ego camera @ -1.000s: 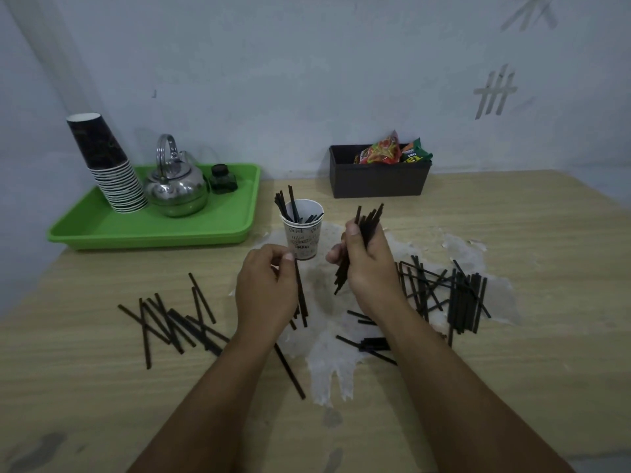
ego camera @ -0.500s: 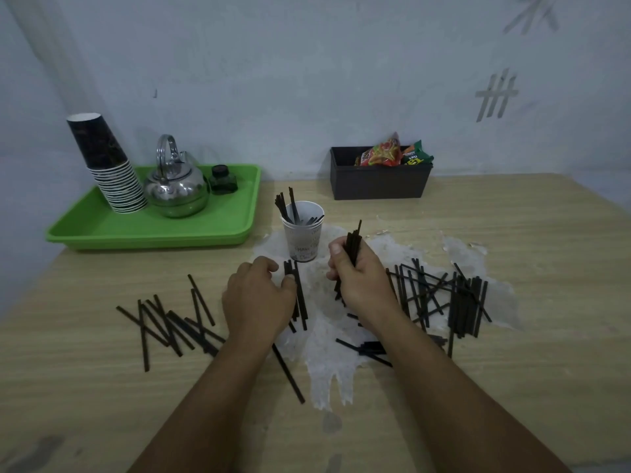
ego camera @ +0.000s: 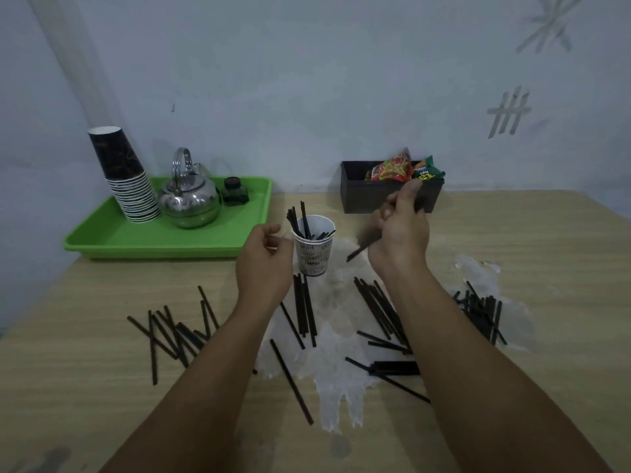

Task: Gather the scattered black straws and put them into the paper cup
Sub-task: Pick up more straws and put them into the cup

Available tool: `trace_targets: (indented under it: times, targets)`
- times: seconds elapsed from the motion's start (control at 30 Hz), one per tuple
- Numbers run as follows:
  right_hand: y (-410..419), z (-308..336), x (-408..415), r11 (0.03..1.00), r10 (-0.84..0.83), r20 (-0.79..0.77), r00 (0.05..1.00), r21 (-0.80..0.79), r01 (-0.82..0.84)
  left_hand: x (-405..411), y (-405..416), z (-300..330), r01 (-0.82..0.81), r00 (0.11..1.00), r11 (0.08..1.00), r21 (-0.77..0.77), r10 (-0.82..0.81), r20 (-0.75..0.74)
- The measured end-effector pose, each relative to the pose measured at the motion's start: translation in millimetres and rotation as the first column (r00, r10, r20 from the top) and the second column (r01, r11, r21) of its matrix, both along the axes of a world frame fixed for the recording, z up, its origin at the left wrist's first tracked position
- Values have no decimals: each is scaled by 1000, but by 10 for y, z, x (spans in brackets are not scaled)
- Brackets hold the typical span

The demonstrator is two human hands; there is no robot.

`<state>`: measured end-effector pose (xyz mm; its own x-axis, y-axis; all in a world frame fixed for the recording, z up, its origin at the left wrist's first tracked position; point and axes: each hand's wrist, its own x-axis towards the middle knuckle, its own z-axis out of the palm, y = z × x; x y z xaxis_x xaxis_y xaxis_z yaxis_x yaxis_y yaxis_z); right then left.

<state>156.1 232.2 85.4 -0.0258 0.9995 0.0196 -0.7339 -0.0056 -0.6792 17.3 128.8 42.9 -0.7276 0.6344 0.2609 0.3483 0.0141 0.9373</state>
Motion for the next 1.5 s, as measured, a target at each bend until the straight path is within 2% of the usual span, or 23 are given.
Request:
trace_targets:
  times: [0.13,0.3,0.4,0.53,0.77,0.9,0.97,1.03,1.17,1.33,1.4,1.5]
  targets:
    - [169,226,-206,999,-40,-128,991,-15,39,-44,158,-7,41,997,999,1,-41,64]
    - [315,331,-407,997,-14,-91,996,74,21,-82,228,-117,67,995,998,-20,-65,72]
    - [334,268,-521,984,94,56,994,146,-101,-87,239,-139,76,993,997,-23,-74,92]
    - [324,69,-638,956,161,296,942,191,-223,-78,237,-153,68,992,998,-15,-66,103]
    - [319,-141,-628,962,103,514,852,168,-217,-56,223,-116,51,991,998,-27,-47,122]
    - [273,-247,-579,954,145,722,676,78,-289,-34,216,-100,61,989,998,-27,-57,138]
    - [253,-258,-549,935,233,768,596,-8,-355,-37,212,-99,60,988,998,-26,-56,142]
    - [212,-217,-523,917,282,773,569,-42,-397,-41,213,-101,60,987,998,-26,-55,152]
    - [177,-130,-497,915,258,739,622,20,-404,-37,228,-94,58,982,998,-16,-54,179]
    - [105,-64,-421,930,252,719,648,4,-367,-39,222,-44,53,985,998,-31,-47,166]
    - [86,-46,-377,953,206,711,672,11,-304,-53,196,-18,56,986,997,-45,-48,160]
    - [59,-12,-260,993,88,654,752,5,-121,-94,115,2,67,983,996,-61,-55,177]
